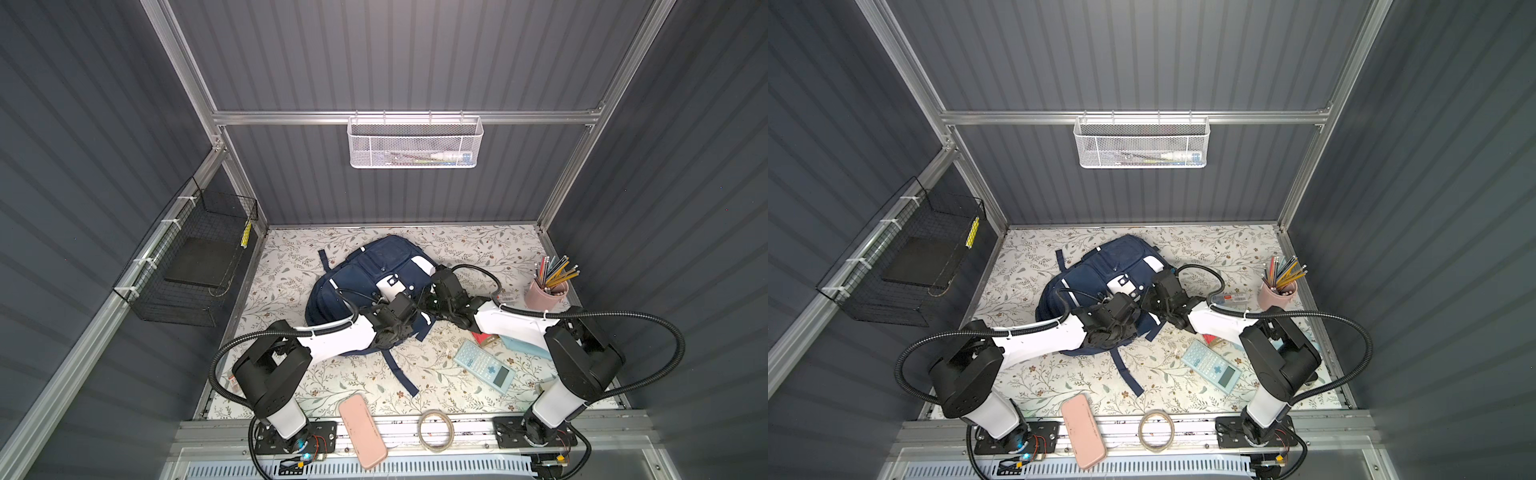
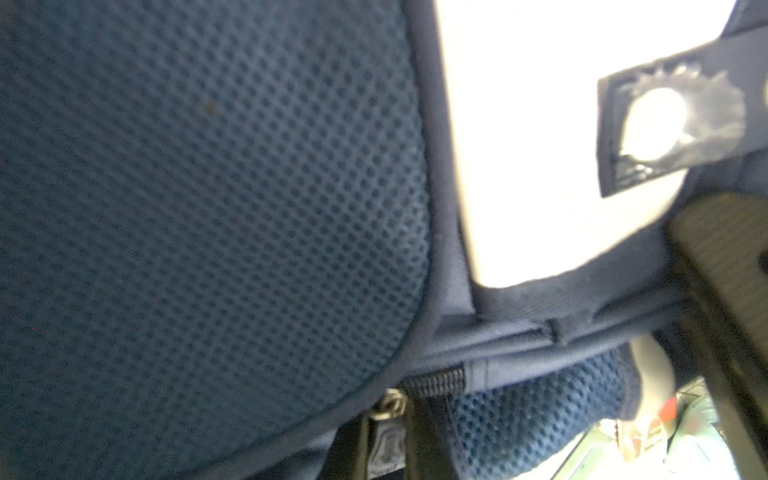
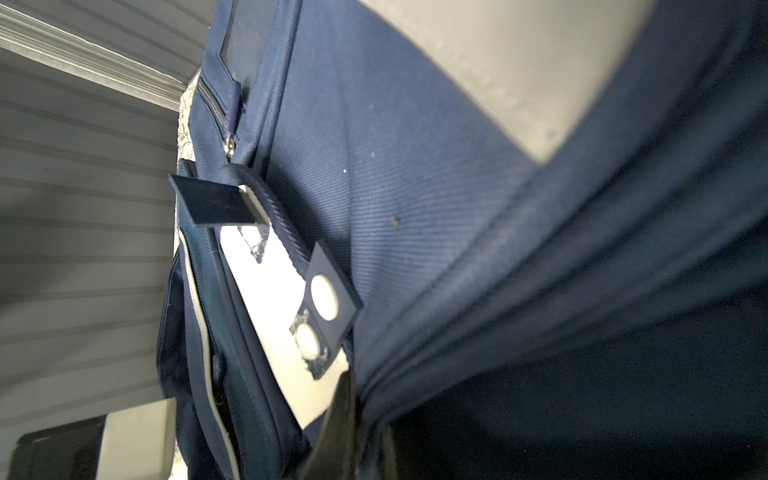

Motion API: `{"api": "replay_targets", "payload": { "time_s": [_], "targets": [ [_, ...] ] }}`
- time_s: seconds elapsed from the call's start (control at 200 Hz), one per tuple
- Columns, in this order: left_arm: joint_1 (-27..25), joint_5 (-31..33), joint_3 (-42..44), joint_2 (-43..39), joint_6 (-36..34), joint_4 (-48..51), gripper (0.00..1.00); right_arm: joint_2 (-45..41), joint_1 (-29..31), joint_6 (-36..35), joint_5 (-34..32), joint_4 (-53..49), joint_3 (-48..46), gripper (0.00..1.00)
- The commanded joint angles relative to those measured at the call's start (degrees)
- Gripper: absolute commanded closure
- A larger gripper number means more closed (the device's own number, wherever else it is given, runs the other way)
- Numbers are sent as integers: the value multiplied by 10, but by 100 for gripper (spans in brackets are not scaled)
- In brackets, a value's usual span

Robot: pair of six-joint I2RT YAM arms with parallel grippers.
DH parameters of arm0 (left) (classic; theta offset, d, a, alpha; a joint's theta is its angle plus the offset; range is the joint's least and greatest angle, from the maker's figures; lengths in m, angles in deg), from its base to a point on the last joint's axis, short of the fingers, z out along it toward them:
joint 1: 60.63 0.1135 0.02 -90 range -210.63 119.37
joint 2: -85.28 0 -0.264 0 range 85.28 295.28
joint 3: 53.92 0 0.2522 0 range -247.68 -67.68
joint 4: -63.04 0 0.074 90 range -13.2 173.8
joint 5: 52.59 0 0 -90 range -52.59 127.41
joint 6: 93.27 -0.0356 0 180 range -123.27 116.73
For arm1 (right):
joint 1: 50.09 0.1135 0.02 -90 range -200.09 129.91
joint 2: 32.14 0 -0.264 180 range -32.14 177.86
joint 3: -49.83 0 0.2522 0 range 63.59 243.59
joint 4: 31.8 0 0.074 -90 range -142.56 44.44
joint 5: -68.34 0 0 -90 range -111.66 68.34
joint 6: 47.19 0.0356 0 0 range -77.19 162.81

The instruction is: Pack the student bag

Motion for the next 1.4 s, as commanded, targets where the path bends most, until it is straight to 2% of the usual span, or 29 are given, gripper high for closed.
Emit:
{"api": "replay_targets", "payload": {
  "time_s": [0.0, 0.2, 0.44, 0.6, 0.825, 0.921, 1.101, 1.266, 1.396],
  "targets": [
    [4, 31, 18, -33, 2, 48, 99, 3, 2, -15, 12, -4, 2, 100],
    [3, 39, 61, -94, -3, 44, 100, -17, -18, -16, 11, -5, -11, 100],
    [4, 21, 102, -109, 13, 50, 100, -28, -38, -16, 3, -13, -17, 100],
    [5, 9, 128, -148, 9, 55, 100, -31, -59, -24, -3, -32, -7, 100],
    [7, -46, 181, -204, -50, -12, 100, -28, -72, -42, -7, -57, 25, 100],
    [10, -51, 196, -222, -67, -32, 100, -23, -72, -41, 2, -52, 31, 100],
    [38, -109, 228, -260, -101, -52, 100, -15, -76, -52, 1, -59, 31, 100],
    [141, -209, 282, -337, -136, -63, 100, -12, -103, -84, -1, -92, 61, 100],
    [155, -236, 262, -344, -175, -23, 100, 1, -119, -112, 3, -130, 110, 100]
  ]
}}
